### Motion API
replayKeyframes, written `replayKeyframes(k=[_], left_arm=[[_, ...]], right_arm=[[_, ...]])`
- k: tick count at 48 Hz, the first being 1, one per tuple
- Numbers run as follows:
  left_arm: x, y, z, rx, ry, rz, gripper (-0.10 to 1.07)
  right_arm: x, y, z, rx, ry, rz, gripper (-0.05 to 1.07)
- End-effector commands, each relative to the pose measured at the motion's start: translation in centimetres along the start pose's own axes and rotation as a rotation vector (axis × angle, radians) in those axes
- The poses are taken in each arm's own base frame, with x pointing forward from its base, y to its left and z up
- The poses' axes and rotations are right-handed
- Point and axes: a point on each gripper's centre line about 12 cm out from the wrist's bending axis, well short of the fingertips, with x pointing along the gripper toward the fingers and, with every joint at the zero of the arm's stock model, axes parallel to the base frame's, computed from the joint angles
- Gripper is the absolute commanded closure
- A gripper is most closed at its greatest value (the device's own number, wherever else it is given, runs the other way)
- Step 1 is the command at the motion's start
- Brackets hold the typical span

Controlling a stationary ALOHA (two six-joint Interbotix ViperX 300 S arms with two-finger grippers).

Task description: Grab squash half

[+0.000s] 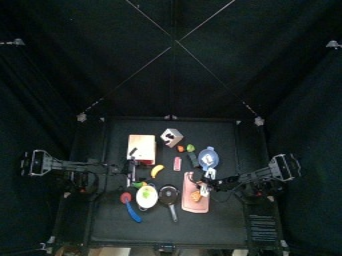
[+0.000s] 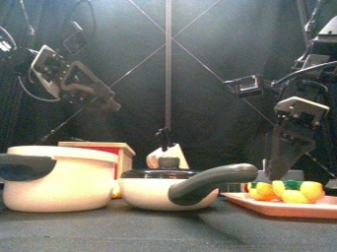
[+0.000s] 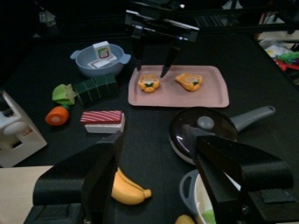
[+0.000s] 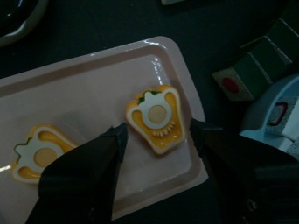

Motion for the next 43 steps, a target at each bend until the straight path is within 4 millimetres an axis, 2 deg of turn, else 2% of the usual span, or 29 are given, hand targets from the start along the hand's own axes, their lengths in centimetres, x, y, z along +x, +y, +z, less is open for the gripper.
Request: replayKeyframes(k=[1,13,28,43], left_arm=[[1.3,-0.1,1.1,0.009,-0.028,-0.012,0.06],[2.8,-1.4,0.6,0.017,0.002,-0.059,0.06],[3.1,-2.1,-0.1,0.018,0.027,-0.082,0.06],[3.0,-2.1,-0.4,0.016,0.036,-0.082,0.06]], right_arm=[[-0.1,0.2,1.0,0.002,-0.022,0.004,0.11],[1.2,0.1,0.9,-0.011,0.008,-0.023,0.11],[2.3,-0.5,0.7,0.007,0.038,-0.04,0.12],[2.9,-0.2,0.5,0.006,0.046,-0.02,0.29]])
